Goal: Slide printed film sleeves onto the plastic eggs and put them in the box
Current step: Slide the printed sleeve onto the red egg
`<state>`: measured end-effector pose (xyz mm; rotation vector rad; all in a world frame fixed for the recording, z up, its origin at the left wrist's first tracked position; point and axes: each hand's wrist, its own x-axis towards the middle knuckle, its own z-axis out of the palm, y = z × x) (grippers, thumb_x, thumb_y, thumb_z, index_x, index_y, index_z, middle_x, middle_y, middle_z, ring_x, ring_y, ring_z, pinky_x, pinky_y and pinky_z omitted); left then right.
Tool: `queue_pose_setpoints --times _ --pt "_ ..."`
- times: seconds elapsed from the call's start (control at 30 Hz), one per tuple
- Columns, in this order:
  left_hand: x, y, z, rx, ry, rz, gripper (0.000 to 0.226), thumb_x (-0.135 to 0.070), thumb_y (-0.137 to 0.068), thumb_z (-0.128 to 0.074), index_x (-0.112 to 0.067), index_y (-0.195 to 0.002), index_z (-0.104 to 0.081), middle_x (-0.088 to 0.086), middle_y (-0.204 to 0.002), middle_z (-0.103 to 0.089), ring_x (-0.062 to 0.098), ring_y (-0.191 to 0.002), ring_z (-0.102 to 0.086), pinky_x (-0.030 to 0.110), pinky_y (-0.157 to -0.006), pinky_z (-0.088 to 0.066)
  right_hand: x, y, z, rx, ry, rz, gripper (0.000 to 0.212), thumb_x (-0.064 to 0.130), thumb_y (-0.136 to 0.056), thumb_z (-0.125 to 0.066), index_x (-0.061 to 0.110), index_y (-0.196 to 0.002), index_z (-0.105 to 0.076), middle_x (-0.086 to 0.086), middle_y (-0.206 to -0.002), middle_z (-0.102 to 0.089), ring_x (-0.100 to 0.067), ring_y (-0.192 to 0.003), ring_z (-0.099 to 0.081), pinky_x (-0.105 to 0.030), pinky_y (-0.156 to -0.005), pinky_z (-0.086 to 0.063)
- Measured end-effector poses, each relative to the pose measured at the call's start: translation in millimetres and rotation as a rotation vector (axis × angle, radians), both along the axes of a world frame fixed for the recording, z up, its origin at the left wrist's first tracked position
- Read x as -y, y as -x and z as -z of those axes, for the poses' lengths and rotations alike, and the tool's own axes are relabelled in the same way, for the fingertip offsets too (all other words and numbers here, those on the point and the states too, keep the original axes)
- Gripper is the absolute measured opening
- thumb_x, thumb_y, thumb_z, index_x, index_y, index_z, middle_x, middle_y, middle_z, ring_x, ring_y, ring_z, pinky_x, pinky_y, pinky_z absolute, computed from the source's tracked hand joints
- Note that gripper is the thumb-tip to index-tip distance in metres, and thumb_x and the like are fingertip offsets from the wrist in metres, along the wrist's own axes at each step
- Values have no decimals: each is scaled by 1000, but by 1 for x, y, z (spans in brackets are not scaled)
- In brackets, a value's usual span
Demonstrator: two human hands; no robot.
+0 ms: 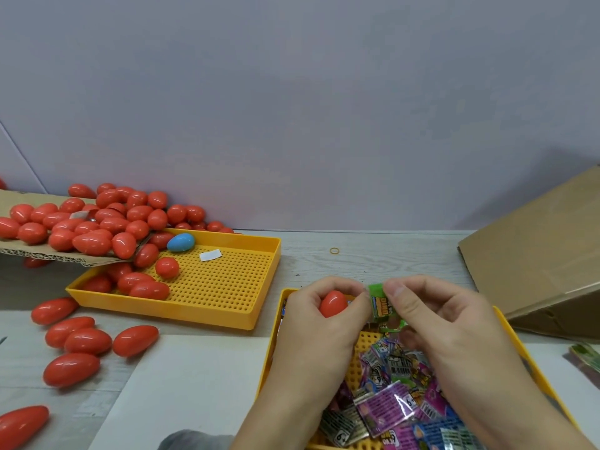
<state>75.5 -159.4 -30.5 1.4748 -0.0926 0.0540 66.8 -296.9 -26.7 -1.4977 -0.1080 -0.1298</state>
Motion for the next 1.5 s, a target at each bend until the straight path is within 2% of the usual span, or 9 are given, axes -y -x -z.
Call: queue_pose_setpoints --times 0.23,0.43,0.57,0.63,0.73,0.83,0.93,1.07,1.5 --pt "2 1 -2 55 -84 9 22 -23 -80 -76 -30 -60 -69 -14 -47 -53 1 -41 -49 13 -44 -39 1 -3 1 -40 -47 51 57 64 -54 -78 25 -96 -78 -6 -88 -76 -15 -77 -67 -28 -60 -47" --pt "-1 -2 2 92 -64 -77 24 -14 -84 -72 -28 -65 -71 -12 -46 -51 3 -43 -44 16 -48 -35 1 -4 5 -14 -18 22 71 74 -40 -82 31 -96 -78 -2 -85 -77 -11 -74 -69 -28 -59 -48" --pt "-1 0 1 71 -71 -50 11 -35 -75 -77 -28 -72 -69 -11 -51 -52 4 -46 -46 20 -50 -39 2 -6 8 8 -59 50 63 66 -46 -86 27 -94 -78 -5 -80 -75 -12 -65 -64 -25 -58 -49" --pt "0 0 1 4 -6 -47 23 -46 -64 -71 -27 -74 -62 -6 -61 -52 10 -50 -45 25 -50 -39 3 -7 9 28 -124 126 44 50 -53 -86 27 -89 -79 -4 -72 -72 -11 -57 -58 -18 -54 -50" --pt "2 -3 2 -113 190 -31 23 -34 -66 -61 -20 -83 -53 2 -67 -54 15 -53 -44 31 -49 -36 6 -8 8 50 -128 245 25 40 -61 -75 36 -85 -77 0 -70 -73 -4 -57 -60 -12 -55 -49" --pt "5 -2 4 -89 66 -19 4 -23 -92 -59 -19 -94 -57 -9 -66 -60 12 -57 -54 30 -55 -43 5 -6 4 82 -62 275 25 42 -62 -72 39 -86 -76 5 -73 -74 1 -60 -64 -10 -58 -50" --pt "4 2 2 20 -99 -36 14 -22 -91 -69 -32 -99 -65 -21 -85 -65 7 -63 -66 16 -57 -50 4 -6 5 97 -39 274 27 42 -62 -72 37 -89 -75 6 -73 -74 1 -61 -64 -10 -58 -50" --pt "2 2 -3 45 -65 -89 26 -17 -83 -78 -23 -104 -64 -7 -94 -69 9 -71 -73 14 -59 -53 5 -8 7 101 -37 277 22 40 -63 -73 38 -85 -77 6 -72 -74 1 -58 -63 -10 -56 -49" --pt "5 -1 1 60 -18 6 15 -18 -84 -76 -9 -96 -71 10 -87 -74 12 -63 -70 19 -59 -53 6 -9 8 133 1 264 26 42 -63 -73 36 -89 -76 4 -82 -76 -1 -68 -68 -10 -60 -50"
